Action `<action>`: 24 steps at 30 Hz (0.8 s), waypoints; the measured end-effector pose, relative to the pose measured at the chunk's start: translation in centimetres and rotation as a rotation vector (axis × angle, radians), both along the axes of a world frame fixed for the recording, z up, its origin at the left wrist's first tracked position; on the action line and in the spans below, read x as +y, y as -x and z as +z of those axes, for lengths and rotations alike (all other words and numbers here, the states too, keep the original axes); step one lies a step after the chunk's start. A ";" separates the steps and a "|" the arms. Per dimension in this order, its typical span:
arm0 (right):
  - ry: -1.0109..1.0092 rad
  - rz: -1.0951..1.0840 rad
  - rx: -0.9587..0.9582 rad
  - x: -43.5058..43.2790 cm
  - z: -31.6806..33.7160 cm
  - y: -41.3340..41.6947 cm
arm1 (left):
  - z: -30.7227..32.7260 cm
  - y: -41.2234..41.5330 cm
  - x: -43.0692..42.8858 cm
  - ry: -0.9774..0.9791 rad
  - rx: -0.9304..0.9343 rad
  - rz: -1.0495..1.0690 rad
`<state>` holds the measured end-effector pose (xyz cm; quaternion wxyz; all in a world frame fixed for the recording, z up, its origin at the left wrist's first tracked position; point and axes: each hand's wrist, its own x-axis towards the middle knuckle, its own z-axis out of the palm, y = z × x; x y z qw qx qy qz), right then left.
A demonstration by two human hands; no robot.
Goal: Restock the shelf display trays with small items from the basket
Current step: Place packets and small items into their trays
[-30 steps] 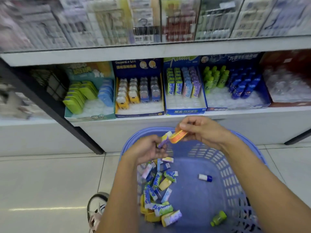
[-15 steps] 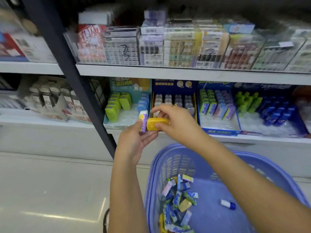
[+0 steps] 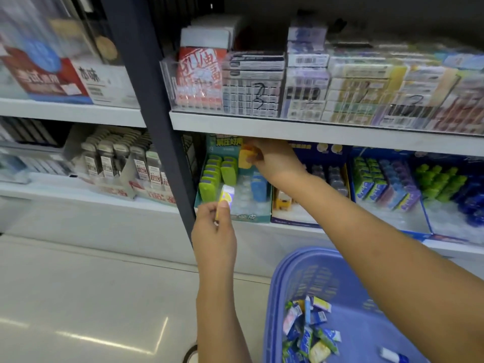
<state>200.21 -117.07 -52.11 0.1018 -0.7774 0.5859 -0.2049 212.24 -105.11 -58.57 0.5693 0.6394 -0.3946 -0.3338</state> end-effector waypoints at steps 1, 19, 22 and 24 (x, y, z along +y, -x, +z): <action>0.011 -0.014 0.047 -0.5 -0.4 -0.1 | 0.0 0.0 -0.1 0.003 0.008 -0.009; -0.224 -0.099 -0.140 -2.6 0.3 -2.3 | -0.2 -0.5 -0.4 0.014 0.140 -0.008; -0.181 -0.152 -0.195 -2.4 0.3 -3.3 | -0.1 -0.6 -0.4 0.020 0.174 0.017; -0.202 -0.159 -0.192 -2.4 0.2 -2.8 | 0.0 -0.6 -0.4 0.030 0.221 0.027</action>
